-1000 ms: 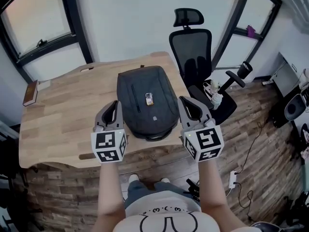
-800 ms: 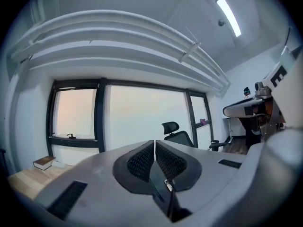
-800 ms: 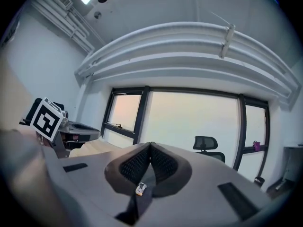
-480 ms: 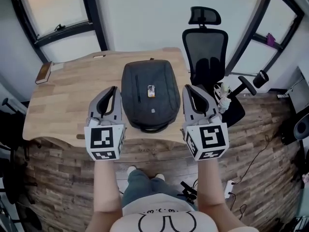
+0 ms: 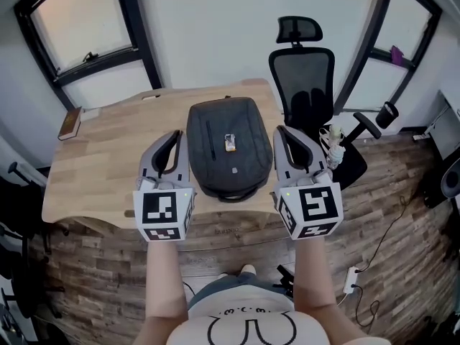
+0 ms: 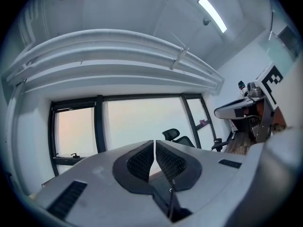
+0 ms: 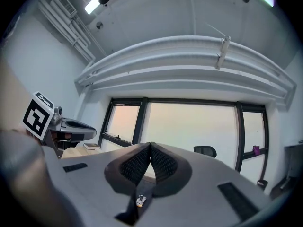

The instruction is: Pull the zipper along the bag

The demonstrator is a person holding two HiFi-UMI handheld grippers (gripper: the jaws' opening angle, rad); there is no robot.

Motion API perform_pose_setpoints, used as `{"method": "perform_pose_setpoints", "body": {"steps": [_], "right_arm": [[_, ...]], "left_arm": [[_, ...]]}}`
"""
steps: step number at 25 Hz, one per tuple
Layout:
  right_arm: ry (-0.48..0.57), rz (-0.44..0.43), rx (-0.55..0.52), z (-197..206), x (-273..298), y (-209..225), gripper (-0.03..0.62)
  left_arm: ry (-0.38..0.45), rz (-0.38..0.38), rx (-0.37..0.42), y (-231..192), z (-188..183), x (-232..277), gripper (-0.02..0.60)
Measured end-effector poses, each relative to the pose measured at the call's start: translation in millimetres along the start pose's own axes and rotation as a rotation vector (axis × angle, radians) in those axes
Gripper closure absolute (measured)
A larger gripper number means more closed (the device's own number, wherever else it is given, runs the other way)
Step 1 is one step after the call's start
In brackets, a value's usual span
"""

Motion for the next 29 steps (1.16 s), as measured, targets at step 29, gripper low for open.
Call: {"method": "perform_pose_setpoints", "body": {"steps": [29], "right_arm": [[-0.011,0.037,-0.056,-7,-26,-14,0.545]], "left_arm": [[0.039,-0.060,-0.046,-17,-2,-34,0.558]]}}
Point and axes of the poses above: the fingertips, and each gripper's own axes: x forward along the fingers, y to its right, z out of its underside, the point moved 5 cm from there along -x, backward along the fingers, and after that the axes turned 3 degrees about -x, right-handed, at the moved point
